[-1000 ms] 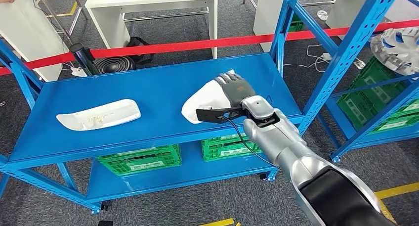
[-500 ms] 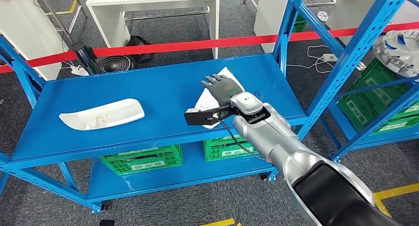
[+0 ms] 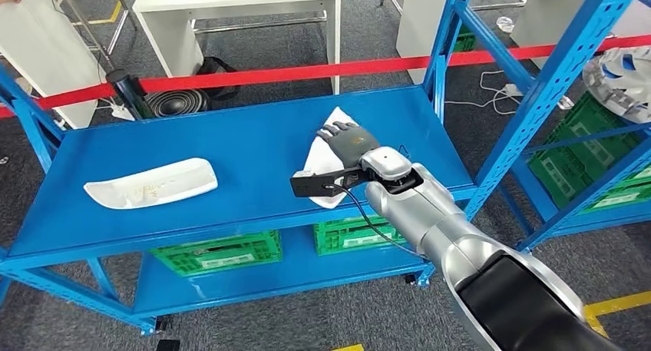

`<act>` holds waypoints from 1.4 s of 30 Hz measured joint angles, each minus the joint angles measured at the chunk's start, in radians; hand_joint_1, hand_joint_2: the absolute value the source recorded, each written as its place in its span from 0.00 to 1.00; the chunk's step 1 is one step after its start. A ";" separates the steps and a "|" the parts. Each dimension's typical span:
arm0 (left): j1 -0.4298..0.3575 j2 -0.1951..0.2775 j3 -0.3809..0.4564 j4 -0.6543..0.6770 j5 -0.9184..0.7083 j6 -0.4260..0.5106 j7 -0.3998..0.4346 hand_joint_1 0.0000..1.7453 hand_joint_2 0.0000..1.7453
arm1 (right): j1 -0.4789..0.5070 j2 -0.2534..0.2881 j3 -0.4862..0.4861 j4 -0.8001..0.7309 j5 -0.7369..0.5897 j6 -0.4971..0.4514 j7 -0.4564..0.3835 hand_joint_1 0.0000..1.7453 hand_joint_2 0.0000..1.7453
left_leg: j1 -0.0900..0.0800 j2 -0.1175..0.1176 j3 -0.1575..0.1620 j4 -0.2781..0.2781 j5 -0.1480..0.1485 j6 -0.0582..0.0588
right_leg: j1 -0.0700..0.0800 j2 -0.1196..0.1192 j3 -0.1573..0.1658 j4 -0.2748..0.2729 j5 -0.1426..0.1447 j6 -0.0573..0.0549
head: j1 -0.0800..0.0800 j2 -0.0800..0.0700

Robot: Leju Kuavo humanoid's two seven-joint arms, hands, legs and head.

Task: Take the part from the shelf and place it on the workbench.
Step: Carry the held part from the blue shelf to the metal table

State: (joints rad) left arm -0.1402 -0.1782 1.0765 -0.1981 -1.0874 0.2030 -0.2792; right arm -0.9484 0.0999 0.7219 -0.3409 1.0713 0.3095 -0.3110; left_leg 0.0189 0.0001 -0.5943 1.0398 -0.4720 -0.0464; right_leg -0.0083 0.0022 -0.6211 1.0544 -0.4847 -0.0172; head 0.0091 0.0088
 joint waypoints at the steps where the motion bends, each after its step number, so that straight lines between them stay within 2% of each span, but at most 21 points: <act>1: 0.000 0.000 0.000 0.000 0.000 0.002 -0.001 0.00 0.00 | 0.001 -0.003 0.000 0.001 -0.006 -0.004 0.000 0.00 1.00 | 0.001 0.000 -0.001 0.006 -0.002 -0.005 | -0.001 0.000 0.005 -0.003 0.003 -0.007 | -0.001 0.000; 3: 0.000 -0.001 0.000 0.000 0.003 0.010 -0.002 0.00 0.00 | 0.001 -0.005 0.000 0.002 -0.014 -0.024 0.000 0.00 1.00 | 0.002 0.000 -0.029 0.057 -0.025 -0.012 | -0.005 0.001 0.018 -0.010 0.002 -0.017 | -0.008 0.000; 6: 0.001 0.000 0.000 0.000 0.007 0.018 -0.007 0.00 0.00 | 0.009 -0.007 0.000 0.005 -0.020 -0.062 0.012 0.00 1.00 | 0.001 0.000 -0.132 0.226 -0.084 -0.018 | -0.003 0.002 0.030 -0.012 -0.008 -0.029 | -0.018 0.000; 7: 0.003 0.000 0.000 0.000 0.007 0.018 -0.008 0.00 0.00 | 0.014 -0.008 0.000 0.006 -0.022 -0.070 0.017 0.00 1.00 | 0.001 0.000 -0.157 0.255 -0.084 -0.017 | -0.001 0.003 0.035 -0.012 -0.012 -0.031 | -0.019 0.000; 8: 0.005 0.000 0.000 0.000 0.008 0.019 -0.009 0.00 0.00 | 0.019 -0.008 0.000 0.007 -0.023 -0.075 0.020 0.00 1.00 | 0.001 0.000 -0.164 0.249 -0.065 -0.014 | 0.000 0.004 0.042 -0.012 -0.017 -0.032 | -0.019 0.000; 9: 0.007 0.000 0.000 0.000 0.008 0.019 -0.009 0.00 0.00 | 0.022 -0.009 0.001 0.007 -0.023 -0.079 0.022 0.00 1.00 | 0.000 0.000 -0.152 0.206 -0.028 -0.010 | 0.001 0.005 0.050 -0.012 -0.023 -0.032 | -0.019 0.000; 10: 0.008 0.000 0.000 0.000 0.008 0.019 -0.010 0.00 0.00 | 0.023 -0.009 0.001 0.007 -0.024 -0.086 0.026 0.00 1.00 | -0.001 0.000 -0.128 0.137 0.018 -0.004 | 0.002 0.005 0.058 -0.012 -0.028 -0.030 | -0.019 0.000; 11: 0.008 0.001 0.000 0.001 0.009 0.020 -0.011 0.00 0.00 | 0.023 -0.009 0.001 0.007 -0.024 -0.097 0.035 0.00 1.00 | -0.004 0.000 -0.104 0.074 0.047 0.000 | 0.002 0.006 0.064 -0.012 -0.033 -0.027 | -0.020 0.000; 13: 0.008 0.001 0.000 0.001 0.011 0.023 -0.012 0.00 0.00 | 0.024 -0.010 0.000 0.007 -0.035 -0.131 0.052 0.00 1.00 | -0.010 0.001 -0.072 0.001 0.063 0.010 | 0.004 0.005 0.067 -0.013 -0.042 -0.017 | -0.021 0.000; 14: 0.009 0.000 0.000 0.001 0.012 0.025 -0.012 0.00 0.00 | 0.026 -0.010 -0.002 0.007 -0.049 -0.147 0.051 0.00 1.00 | -0.011 0.000 -0.067 -0.006 0.057 0.010 | 0.006 0.005 0.068 -0.012 -0.046 -0.015 | -0.021 0.000; 16: 0.011 -0.001 0.000 0.001 0.013 0.027 -0.009 0.00 0.00 | 0.033 -0.012 -0.017 0.007 -0.099 -0.154 0.019 0.00 1.00 | -0.010 -0.002 -0.062 -0.011 0.066 0.009 | 0.009 0.004 0.071 -0.014 -0.050 -0.021 | -0.019 0.000; 18: 0.011 -0.002 0.000 0.001 0.010 0.028 -0.007 0.00 0.00 | 0.041 -0.015 -0.044 0.007 -0.156 -0.120 -0.035 0.00 1.00 | -0.010 -0.005 -0.060 -0.011 0.065 0.010 | 0.010 0.003 0.077 -0.021 -0.049 -0.027 | -0.017 0.000; 22: 0.010 -0.005 -0.001 0.001 0.005 0.028 -0.004 0.00 0.00 | 0.050 -0.017 -0.082 0.010 -0.205 -0.011 -0.088 0.00 1.00 | -0.010 -0.006 -0.060 -0.011 0.060 0.018 | 0.010 0.003 0.085 -0.034 -0.048 -0.018 | -0.014 0.000; 26: 0.004 -0.008 -0.005 0.001 0.001 0.025 0.004 0.00 0.00 | 0.051 -0.016 -0.093 0.015 -0.211 0.107 -0.078 0.00 1.00 | -0.011 -0.006 -0.060 -0.011 0.059 0.022 | 0.009 0.002 0.087 -0.039 -0.047 -0.004 | -0.013 0.000; 29: 0.002 -0.008 -0.007 0.001 0.001 0.024 0.010 0.00 0.00 | 0.050 -0.014 -0.094 0.019 -0.209 0.175 -0.064 0.00 1.00 | -0.011 -0.006 -0.059 -0.011 0.059 0.023 | 0.009 0.002 0.088 -0.039 -0.047 -0.001 | -0.014 0.000; 37: 0.002 -0.010 -0.008 0.002 0.003 0.024 0.015 0.00 0.00 | 0.051 -0.011 -0.093 0.030 -0.213 0.231 -0.045 0.00 1.00 | -0.009 -0.006 -0.057 -0.011 0.060 0.022 | 0.010 0.002 0.089 -0.039 -0.046 0.000 | -0.014 0.000; 42: 0.001 -0.013 -0.009 0.003 -0.002 0.024 0.022 0.00 0.00 | 0.053 -0.018 -0.079 0.040 -0.185 0.253 0.013 0.00 1.00 | -0.009 -0.005 -0.056 -0.012 0.060 0.022 | 0.010 0.002 0.089 -0.039 -0.046 0.000 | -0.014 0.000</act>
State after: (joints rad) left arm -0.1387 -0.1916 1.0671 -0.1947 -1.0895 0.2272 -0.2576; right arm -0.8956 0.0823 0.6426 -0.3008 0.8867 0.5622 -0.2984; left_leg 0.0099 -0.0052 -0.6501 1.0282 -0.4117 -0.0249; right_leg 0.0018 0.0046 -0.5319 1.0154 -0.5310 -0.0169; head -0.0046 0.0088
